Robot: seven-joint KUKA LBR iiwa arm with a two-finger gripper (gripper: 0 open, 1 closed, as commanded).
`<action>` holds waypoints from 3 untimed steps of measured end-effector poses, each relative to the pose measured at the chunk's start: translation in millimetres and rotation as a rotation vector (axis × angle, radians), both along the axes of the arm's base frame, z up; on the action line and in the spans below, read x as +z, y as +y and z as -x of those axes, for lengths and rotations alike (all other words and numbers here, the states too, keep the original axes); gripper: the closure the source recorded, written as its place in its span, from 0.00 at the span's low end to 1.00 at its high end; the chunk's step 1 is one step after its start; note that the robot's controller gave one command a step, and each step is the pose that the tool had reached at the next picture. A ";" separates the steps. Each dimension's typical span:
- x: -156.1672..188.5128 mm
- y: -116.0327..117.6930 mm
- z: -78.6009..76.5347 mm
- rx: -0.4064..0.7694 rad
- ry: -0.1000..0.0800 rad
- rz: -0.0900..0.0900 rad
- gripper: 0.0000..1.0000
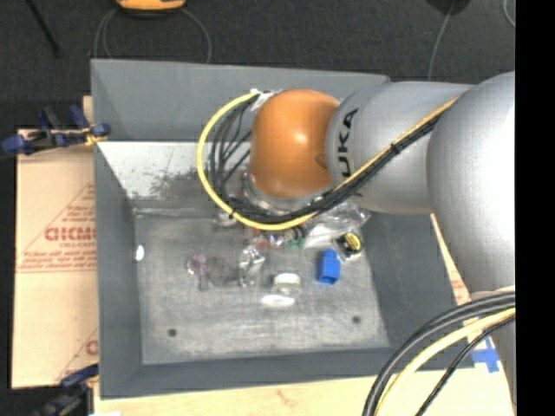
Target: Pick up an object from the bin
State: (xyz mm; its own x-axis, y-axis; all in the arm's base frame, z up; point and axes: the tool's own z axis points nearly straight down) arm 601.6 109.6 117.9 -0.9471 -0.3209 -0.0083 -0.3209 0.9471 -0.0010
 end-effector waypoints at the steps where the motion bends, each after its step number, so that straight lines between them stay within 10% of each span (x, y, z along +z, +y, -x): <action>1: -43.5 1.7 2.6 0.197 -0.001 0.001 0.00; 2: -41.0 2.5 0.7 0.192 -0.007 -0.001 1.00; 3: 27.6 8.9 -18.2 0.215 -0.006 0.001 1.00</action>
Offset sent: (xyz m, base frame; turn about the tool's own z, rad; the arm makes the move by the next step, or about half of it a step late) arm -0.0060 0.0019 -0.0479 -0.1994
